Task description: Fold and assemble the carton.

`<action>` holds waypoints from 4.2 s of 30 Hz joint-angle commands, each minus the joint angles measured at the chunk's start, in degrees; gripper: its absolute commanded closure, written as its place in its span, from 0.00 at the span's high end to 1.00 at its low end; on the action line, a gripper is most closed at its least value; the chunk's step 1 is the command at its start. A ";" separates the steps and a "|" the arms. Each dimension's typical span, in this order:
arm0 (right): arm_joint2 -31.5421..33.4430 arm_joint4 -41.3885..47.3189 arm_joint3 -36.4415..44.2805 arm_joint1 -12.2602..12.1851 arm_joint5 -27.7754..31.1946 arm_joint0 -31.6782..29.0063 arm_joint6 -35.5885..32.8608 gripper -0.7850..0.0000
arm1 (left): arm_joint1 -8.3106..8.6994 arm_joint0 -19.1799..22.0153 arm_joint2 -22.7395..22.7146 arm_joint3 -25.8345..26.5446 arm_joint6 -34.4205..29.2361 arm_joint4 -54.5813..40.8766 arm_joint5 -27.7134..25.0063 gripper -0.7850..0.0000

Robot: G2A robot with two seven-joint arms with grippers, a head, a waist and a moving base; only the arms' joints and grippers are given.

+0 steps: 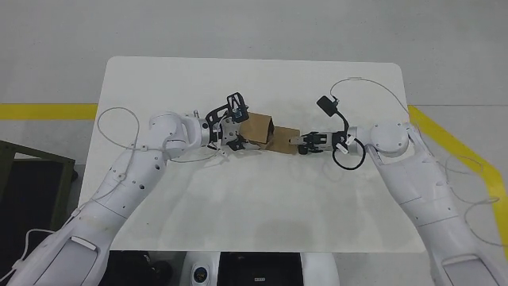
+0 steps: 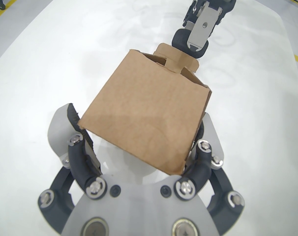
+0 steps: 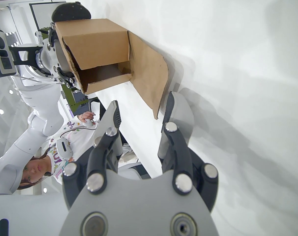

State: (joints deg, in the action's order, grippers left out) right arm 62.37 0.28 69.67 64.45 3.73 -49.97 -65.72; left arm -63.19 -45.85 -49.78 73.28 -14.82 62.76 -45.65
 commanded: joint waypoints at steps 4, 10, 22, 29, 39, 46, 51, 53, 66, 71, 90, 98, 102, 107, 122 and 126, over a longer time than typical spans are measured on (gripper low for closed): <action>-1.85 2.39 -2.58 0.73 1.85 1.57 0.21 0.44 | -0.06 -0.15 -0.29 0.05 -0.08 0.08 0.00 1.00; -3.87 5.40 -4.82 1.68 3.99 3.32 0.51 0.45 | -0.09 -0.33 -0.66 0.13 -0.38 0.18 -0.09 1.00; -7.14 8.74 -4.88 3.19 6.69 6.62 0.21 0.45 | -0.28 -0.41 -0.92 0.26 -0.64 0.08 -1.08 1.00; -9.39 10.79 -6.75 4.39 8.81 8.59 0.83 0.46 | -0.31 -0.30 -1.22 0.06 -0.94 0.19 -1.69 1.00; -9.58 15.22 -10.45 5.23 12.60 9.14 1.34 0.43 | -0.34 -0.67 -1.43 0.00 -1.73 0.27 -2.29 1.00; -9.51 17.02 -11.71 5.50 13.50 8.68 1.37 0.35 | -0.31 -0.82 -1.72 -0.13 -2.10 0.33 -2.68 1.00; -9.74 17.49 -12.57 5.73 14.24 8.74 1.03 0.32 | -0.31 -0.97 -1.95 -0.16 -2.28 0.22 -2.69 1.00; -9.83 17.30 -13.00 5.79 14.28 8.92 0.86 0.33 | -0.32 -1.02 -2.01 -0.12 -2.41 0.15 -2.69 1.00; -10.41 12.10 -13.05 5.64 12.09 10.49 0.06 0.34 | -0.36 -1.42 -2.26 0.14 -2.77 0.00 -2.86 1.00; -10.79 11.06 -12.69 5.76 11.58 10.92 0.26 0.33 | -0.39 -1.52 -2.32 0.22 -2.86 0.07 -2.98 1.00; -11.62 10.07 -14.15 6.38 12.35 11.51 1.46 0.29 | -0.38 -2.06 -2.80 0.65 -3.37 -0.06 -2.88 1.00; -9.96 10.32 -13.37 5.82 12.42 10.38 1.79 0.33 | -0.35 -2.22 -3.02 0.75 -3.77 -0.16 -3.05 1.00; -9.24 10.53 -12.41 5.55 12.41 9.75 1.77 0.34 | -0.37 -2.28 -3.06 0.84 -3.77 -0.25 -2.97 1.00; -8.53 11.61 -11.66 5.38 12.65 8.94 1.62 0.34 | -0.41 -2.30 -3.06 0.91 -3.88 -0.30 -2.90 1.00; -6.90 18.00 -10.86 5.30 14.08 5.94 0.76 0.34 | -0.12 -3.06 -3.94 0.91 -4.10 0.21 -3.25 1.00; -6.93 18.69 -11.21 5.40 14.37 5.74 0.77 0.32 | -0.08 -3.18 -4.05 1.04 -4.22 0.17 -3.28 1.00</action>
State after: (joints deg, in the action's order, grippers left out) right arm 55.45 18.90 58.55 69.83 18.06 -44.23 -64.95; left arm -63.28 -49.00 -53.79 74.30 -19.03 62.96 -48.97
